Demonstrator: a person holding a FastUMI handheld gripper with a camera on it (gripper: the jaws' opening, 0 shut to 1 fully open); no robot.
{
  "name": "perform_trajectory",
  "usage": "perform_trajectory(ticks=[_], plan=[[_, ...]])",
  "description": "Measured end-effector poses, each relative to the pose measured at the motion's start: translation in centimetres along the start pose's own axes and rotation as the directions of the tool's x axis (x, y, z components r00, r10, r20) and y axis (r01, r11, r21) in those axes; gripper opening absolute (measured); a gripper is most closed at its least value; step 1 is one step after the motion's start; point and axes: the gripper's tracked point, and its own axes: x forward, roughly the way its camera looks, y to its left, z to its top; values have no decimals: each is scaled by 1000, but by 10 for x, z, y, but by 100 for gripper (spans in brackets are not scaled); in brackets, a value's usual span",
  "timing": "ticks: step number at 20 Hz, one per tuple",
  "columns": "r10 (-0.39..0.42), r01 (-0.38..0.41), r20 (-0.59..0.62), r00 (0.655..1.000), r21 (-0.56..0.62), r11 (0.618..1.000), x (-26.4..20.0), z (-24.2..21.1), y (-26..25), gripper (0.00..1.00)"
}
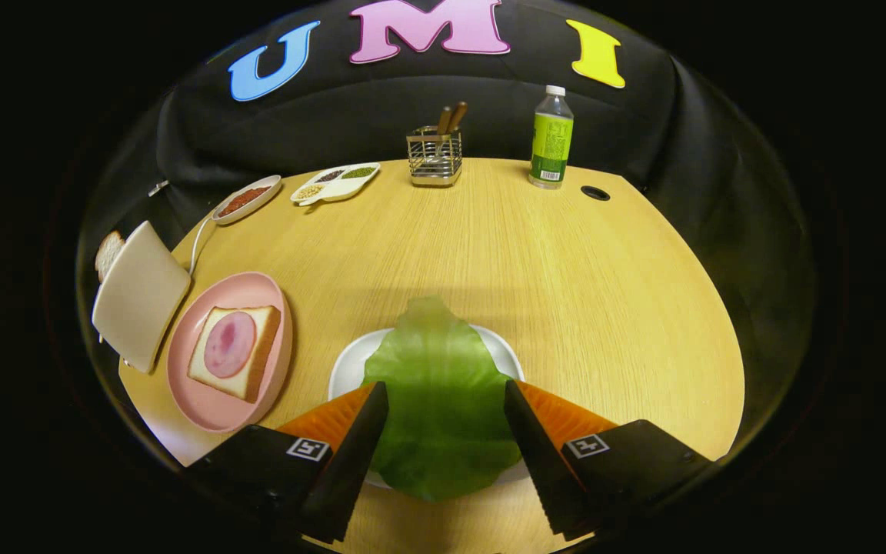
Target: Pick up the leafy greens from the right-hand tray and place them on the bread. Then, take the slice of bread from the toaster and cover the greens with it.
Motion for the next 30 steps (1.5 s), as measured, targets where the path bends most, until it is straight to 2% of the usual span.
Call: perform_trajectory(ticks=[1,2,3,7,8,11,12,14,16,17,19,24,30], plan=[[1,-1,-4,1000,-14,1000,2,-1,0,91],[2,-2,-15,1000,-24,1000,5,-4,1,82],[1,-2,-32,999,-31,1000,7,-7,1,80],[2,-4,-35,999,-53,999,7,-8,3,81],[1,-3,-30,1000,-59,998,6,-6,3,77],[23,-26,-43,999,-80,996,8,-7,6,77],[30,-34,-48,998,-88,996,8,-7,6,57],[47,-53,-64,997,-102,993,8,-7,6,57],[46,-52,-64,997,-91,995,9,-6,5,21],[57,-64,-63,996,-102,993,8,-5,6,21],[78,-84,-73,994,-96,992,8,-6,8,8],[119,-128,-107,987,-89,988,2,0,14,5],[80,-83,-38,996,-70,994,-30,42,16,5]])
